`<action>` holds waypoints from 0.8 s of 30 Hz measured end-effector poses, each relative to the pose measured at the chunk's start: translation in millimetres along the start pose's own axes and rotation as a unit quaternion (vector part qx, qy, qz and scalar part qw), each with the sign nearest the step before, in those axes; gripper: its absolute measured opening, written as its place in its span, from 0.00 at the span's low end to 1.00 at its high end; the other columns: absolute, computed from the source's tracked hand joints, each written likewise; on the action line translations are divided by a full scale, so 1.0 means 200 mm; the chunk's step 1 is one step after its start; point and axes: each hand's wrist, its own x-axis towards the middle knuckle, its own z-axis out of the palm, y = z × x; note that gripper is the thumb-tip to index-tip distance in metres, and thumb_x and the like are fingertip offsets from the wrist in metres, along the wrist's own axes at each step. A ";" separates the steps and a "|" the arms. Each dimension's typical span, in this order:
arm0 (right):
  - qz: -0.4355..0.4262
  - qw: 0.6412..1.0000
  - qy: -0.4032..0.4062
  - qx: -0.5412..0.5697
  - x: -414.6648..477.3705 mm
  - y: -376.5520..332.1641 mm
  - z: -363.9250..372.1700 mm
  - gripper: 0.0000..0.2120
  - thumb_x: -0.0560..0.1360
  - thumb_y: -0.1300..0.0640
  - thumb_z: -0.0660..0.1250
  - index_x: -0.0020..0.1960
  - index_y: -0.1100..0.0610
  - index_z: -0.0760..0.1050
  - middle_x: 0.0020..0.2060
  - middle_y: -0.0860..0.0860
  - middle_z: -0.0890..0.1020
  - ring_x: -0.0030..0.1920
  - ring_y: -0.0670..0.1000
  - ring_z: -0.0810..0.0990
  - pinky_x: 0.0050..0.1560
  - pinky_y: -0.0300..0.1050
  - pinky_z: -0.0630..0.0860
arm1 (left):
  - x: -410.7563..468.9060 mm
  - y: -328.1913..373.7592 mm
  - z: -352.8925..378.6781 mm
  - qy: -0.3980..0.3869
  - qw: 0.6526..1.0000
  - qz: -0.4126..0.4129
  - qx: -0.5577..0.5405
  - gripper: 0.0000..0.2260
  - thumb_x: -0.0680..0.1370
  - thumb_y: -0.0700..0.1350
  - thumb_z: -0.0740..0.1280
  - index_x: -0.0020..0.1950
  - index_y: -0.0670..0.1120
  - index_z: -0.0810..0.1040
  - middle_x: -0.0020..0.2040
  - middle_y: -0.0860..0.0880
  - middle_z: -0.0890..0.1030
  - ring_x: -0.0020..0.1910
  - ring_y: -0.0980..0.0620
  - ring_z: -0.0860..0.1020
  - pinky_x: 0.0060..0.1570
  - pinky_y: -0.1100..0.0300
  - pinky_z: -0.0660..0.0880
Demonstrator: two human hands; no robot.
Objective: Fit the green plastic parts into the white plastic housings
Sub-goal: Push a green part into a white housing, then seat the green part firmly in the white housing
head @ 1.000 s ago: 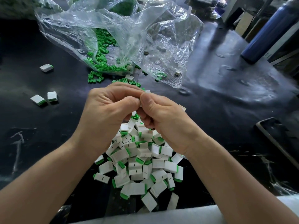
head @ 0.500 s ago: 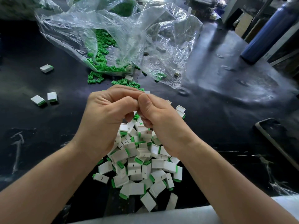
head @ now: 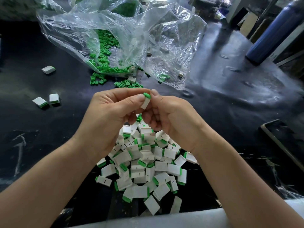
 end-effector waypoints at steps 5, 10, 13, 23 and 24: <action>0.002 0.995 0.048 -0.089 0.02 0.00 -0.06 0.19 0.78 0.47 0.56 0.37 0.56 0.77 0.25 0.46 0.75 0.25 0.43 0.69 0.26 0.32 0.65 | 0.01 0.02 -0.02 0.042 0.998 0.010 0.037 0.06 0.62 0.40 0.72 0.35 0.51 0.85 0.25 0.52 0.74 0.24 0.57 0.65 0.24 0.67 0.63; -0.010 0.965 0.192 -0.177 0.05 -0.01 -0.20 0.13 0.78 0.51 0.62 0.36 0.53 0.76 0.25 0.45 0.76 0.23 0.39 0.71 0.26 0.29 0.66 | 0.01 0.03 -0.02 0.038 0.997 0.027 0.069 0.08 0.65 0.43 0.66 0.27 0.48 0.82 0.25 0.51 0.77 0.26 0.56 0.67 0.23 0.68 0.62; -0.011 0.924 0.267 -0.272 0.07 0.01 -0.29 0.12 0.76 0.51 0.64 0.35 0.52 0.76 0.27 0.46 0.76 0.29 0.44 0.72 0.39 0.41 0.71 | 0.00 0.02 -0.01 0.029 0.995 0.036 0.084 0.12 0.68 0.49 0.67 0.28 0.44 0.81 0.24 0.51 0.77 0.25 0.55 0.68 0.24 0.69 0.64; -0.023 0.851 0.291 -0.438 0.09 0.06 -0.31 0.04 0.74 0.53 0.66 0.44 0.49 0.80 0.38 0.45 0.81 0.42 0.47 0.76 0.47 0.40 0.71 | 0.01 0.04 -0.02 0.086 0.993 0.035 0.076 0.15 0.67 0.55 0.65 0.29 0.45 0.82 0.19 0.54 0.67 0.20 0.58 0.62 0.21 0.69 0.60; -0.025 0.844 0.287 -0.452 0.09 0.06 -0.29 0.05 0.74 0.54 0.66 0.47 0.50 0.81 0.42 0.48 0.82 0.46 0.48 0.78 0.51 0.41 0.72 | 0.01 0.03 -0.02 0.092 0.992 0.031 0.077 0.15 0.66 0.55 0.66 0.30 0.45 0.82 0.19 0.55 0.67 0.20 0.58 0.62 0.21 0.69 0.60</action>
